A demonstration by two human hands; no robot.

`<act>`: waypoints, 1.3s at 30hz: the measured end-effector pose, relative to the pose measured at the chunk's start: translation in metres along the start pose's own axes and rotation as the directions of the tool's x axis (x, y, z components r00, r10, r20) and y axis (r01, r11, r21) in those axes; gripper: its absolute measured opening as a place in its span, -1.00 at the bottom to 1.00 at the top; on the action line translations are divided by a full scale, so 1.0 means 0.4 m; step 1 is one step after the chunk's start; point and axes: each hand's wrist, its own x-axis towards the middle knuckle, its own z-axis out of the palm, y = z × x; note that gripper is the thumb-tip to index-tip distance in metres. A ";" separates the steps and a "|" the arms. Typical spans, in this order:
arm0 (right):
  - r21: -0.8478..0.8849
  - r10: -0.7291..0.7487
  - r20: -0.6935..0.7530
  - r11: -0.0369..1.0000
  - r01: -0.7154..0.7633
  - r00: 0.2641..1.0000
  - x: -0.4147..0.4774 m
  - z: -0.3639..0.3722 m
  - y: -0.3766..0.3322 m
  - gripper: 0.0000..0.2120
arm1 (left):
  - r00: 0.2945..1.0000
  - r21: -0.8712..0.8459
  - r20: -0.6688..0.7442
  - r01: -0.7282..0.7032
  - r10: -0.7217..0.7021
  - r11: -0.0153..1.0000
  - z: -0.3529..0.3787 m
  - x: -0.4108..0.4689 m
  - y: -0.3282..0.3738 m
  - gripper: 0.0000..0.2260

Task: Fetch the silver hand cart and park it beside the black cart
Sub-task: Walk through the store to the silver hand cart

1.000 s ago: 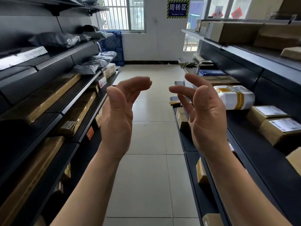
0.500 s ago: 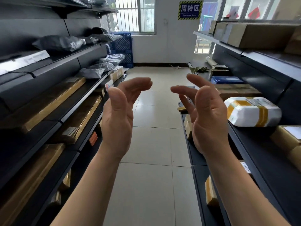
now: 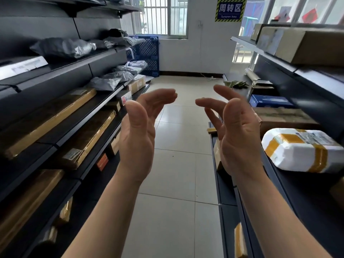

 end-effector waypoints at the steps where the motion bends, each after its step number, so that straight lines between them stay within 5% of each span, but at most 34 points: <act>1: 0.007 0.005 0.000 1.000 -0.005 1.000 0.010 -0.005 0.009 -0.39 | 1.000 -0.001 -0.001 0.007 -0.007 1.000 0.004 0.008 -0.010 -0.28; 39: -0.080 0.040 -0.084 0.996 -0.047 0.996 0.511 0.154 0.383 -0.38 | 0.997 -0.091 0.065 0.055 -0.049 0.994 -0.197 0.508 -0.443 -0.27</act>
